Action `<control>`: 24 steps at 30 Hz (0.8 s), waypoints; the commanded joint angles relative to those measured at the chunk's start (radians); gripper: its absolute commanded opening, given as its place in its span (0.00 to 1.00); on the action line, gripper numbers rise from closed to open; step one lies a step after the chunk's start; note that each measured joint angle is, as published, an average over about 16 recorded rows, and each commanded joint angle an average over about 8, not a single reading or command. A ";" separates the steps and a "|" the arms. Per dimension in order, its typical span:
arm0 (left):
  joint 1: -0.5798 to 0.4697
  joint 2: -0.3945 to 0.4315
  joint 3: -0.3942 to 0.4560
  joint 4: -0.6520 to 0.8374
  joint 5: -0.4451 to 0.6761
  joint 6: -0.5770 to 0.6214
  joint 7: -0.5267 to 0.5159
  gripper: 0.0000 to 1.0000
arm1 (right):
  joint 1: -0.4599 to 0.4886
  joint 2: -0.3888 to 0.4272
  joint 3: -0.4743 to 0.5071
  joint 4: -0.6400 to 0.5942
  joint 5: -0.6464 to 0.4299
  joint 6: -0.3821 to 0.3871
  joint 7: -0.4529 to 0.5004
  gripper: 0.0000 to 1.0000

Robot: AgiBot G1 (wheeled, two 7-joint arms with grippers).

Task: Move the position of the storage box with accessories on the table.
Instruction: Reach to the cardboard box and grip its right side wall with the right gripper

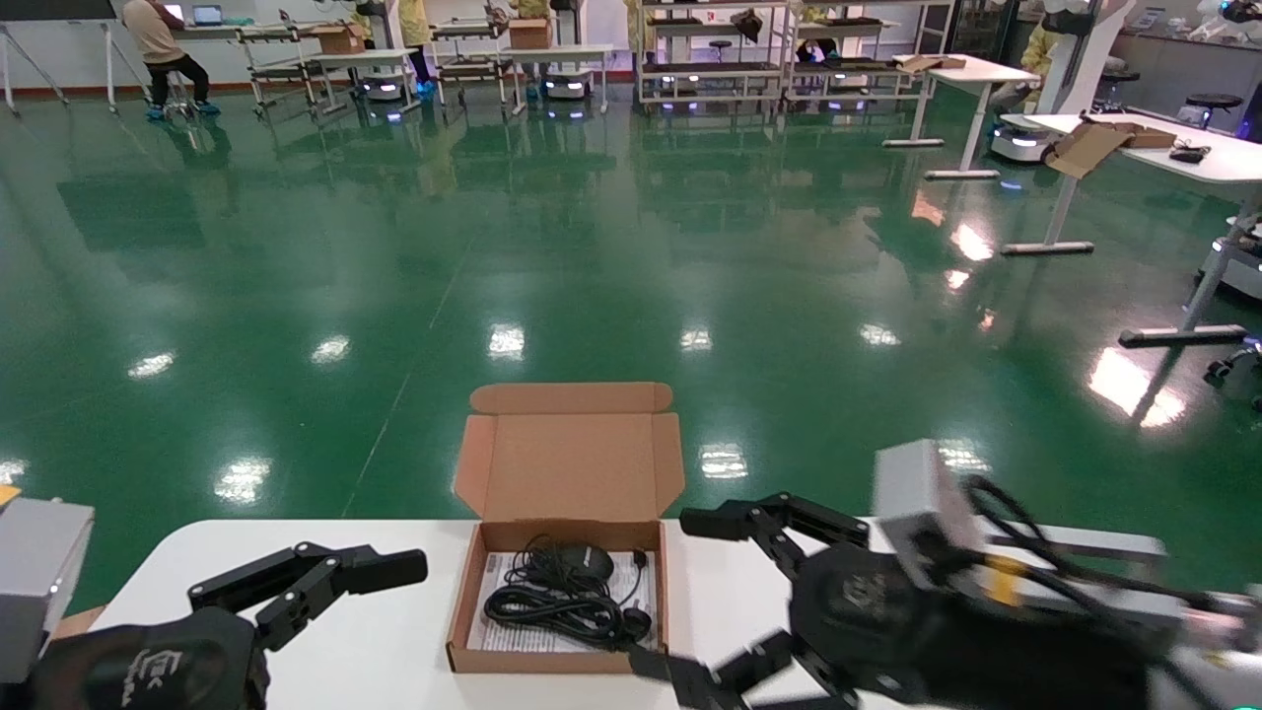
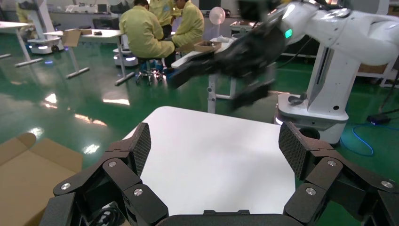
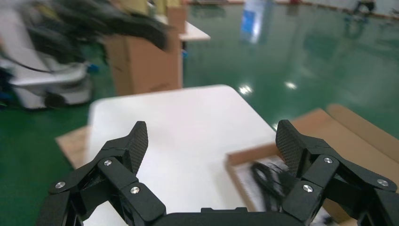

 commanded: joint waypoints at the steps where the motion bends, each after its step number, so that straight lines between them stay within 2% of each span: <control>1: 0.000 0.000 0.000 0.000 0.000 0.000 0.000 1.00 | 0.025 -0.037 -0.022 -0.038 -0.042 0.024 -0.005 1.00; 13: 0.000 0.000 0.000 0.000 0.000 0.000 0.000 1.00 | 0.133 -0.259 -0.112 -0.336 -0.220 0.186 -0.088 1.00; 24: 0.000 0.000 0.000 0.000 0.000 0.000 0.000 1.00 | 0.234 -0.460 -0.152 -0.662 -0.301 0.378 -0.151 1.00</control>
